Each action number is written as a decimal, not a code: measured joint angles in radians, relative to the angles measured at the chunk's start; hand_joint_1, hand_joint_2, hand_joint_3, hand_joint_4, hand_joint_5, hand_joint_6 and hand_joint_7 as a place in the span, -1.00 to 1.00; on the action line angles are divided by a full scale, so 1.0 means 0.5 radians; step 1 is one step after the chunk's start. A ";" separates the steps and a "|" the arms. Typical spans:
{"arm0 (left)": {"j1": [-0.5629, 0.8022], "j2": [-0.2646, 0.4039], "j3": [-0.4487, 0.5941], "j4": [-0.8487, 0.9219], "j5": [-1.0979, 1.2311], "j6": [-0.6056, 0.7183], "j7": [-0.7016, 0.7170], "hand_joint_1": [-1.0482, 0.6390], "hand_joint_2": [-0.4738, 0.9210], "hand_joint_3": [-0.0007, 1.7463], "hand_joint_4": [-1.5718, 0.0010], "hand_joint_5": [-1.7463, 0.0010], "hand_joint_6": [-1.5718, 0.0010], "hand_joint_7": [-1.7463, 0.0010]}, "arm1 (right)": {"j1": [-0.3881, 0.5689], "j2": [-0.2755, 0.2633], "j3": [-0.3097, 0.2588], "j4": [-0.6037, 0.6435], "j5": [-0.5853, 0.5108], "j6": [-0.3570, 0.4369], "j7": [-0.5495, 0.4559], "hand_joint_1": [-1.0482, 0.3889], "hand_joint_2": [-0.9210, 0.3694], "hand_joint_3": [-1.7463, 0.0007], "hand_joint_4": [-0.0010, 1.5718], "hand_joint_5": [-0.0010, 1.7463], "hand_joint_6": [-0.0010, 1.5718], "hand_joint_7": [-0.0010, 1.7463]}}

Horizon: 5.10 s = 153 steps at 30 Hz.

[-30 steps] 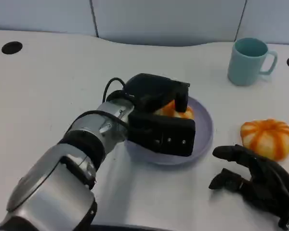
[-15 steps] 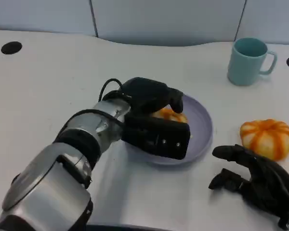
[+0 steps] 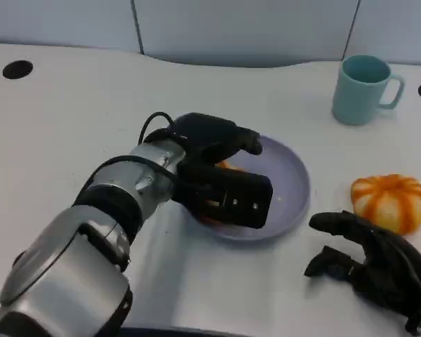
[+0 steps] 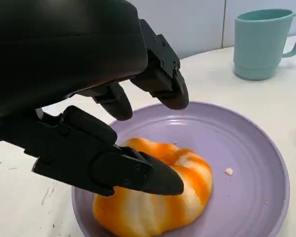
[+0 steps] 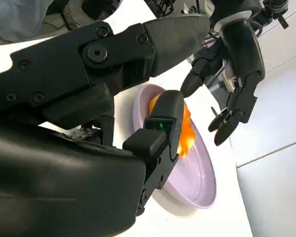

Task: Grasp the bread from the table and place it into the plate.

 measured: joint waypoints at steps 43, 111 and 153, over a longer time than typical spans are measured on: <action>0.243 0.280 0.951 -0.213 -1.077 -0.369 -0.968 -0.57 1.00 -0.69 0.90 -0.11 0.50 0.85 | -0.053 -0.025 -0.022 0.095 0.004 0.002 0.046 -0.07 -1.00 0.84 -0.34 0.53 -0.27 -0.05; 1.752 0.134 1.697 -1.893 -2.595 0.966 -1.312 -0.31 1.00 -0.72 0.48 -0.34 0.06 0.88 | -0.058 -0.039 -0.025 0.120 0.002 -0.014 0.069 -0.08 -1.00 0.85 -0.33 0.51 -0.21 -0.10; 2.060 -0.012 1.751 -1.912 -2.567 1.003 -1.177 -0.20 1.00 -0.73 0.32 -0.81 0.22 0.00 | -0.034 -0.086 -0.067 0.131 0.006 -0.020 0.108 -0.09 -1.00 0.84 -0.35 0.55 -0.22 -0.12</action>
